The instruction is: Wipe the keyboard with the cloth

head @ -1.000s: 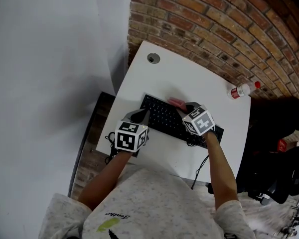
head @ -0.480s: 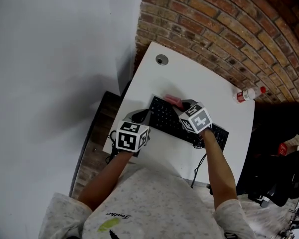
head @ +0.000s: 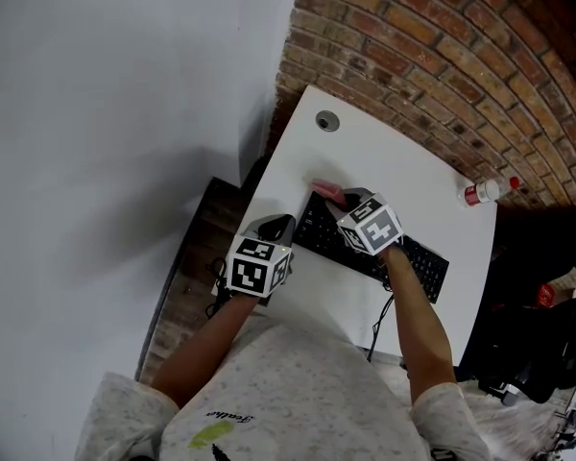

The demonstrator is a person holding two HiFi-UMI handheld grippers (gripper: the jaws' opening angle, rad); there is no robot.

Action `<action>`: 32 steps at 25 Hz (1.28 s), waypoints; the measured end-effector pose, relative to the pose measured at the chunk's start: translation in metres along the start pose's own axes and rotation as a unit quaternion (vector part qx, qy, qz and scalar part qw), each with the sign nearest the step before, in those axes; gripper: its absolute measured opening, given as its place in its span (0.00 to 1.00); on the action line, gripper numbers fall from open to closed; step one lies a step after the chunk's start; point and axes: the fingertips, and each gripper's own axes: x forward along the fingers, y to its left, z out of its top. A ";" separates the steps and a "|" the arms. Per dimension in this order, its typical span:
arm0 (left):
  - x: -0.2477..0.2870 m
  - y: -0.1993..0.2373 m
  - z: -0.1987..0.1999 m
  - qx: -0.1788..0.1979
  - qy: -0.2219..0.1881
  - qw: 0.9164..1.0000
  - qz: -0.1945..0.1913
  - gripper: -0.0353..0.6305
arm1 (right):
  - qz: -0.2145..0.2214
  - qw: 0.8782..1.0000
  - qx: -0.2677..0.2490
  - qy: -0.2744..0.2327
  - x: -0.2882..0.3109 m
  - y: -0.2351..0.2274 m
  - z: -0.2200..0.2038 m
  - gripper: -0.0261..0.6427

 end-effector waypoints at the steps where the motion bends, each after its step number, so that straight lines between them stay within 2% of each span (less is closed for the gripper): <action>1: -0.002 0.003 0.000 -0.001 0.000 1.000 0.001 0.05 | 0.000 1.000 -0.004 0.000 0.002 0.002 0.004 0.08; 4: -0.007 0.010 0.000 -0.003 -0.002 1.000 0.003 0.05 | 0.000 1.000 -0.027 0.001 0.007 0.007 0.014 0.08; 7: -0.013 0.014 -0.001 -0.002 -0.003 1.000 0.004 0.05 | -0.009 0.997 -0.075 0.007 0.011 0.011 0.024 0.08; 11: -0.020 0.022 -0.003 -0.006 -0.003 1.000 0.006 0.05 | -0.027 0.986 -0.162 0.020 0.016 0.014 0.039 0.08; 16: -0.030 0.027 -0.006 0.003 0.000 1.000 0.010 0.05 | -0.013 0.972 -0.232 0.043 0.026 0.028 0.041 0.08; 32: -0.043 0.026 -0.011 -0.012 -0.021 0.999 0.029 0.05 | 0.085 0.953 -0.277 0.091 0.029 0.073 0.021 0.08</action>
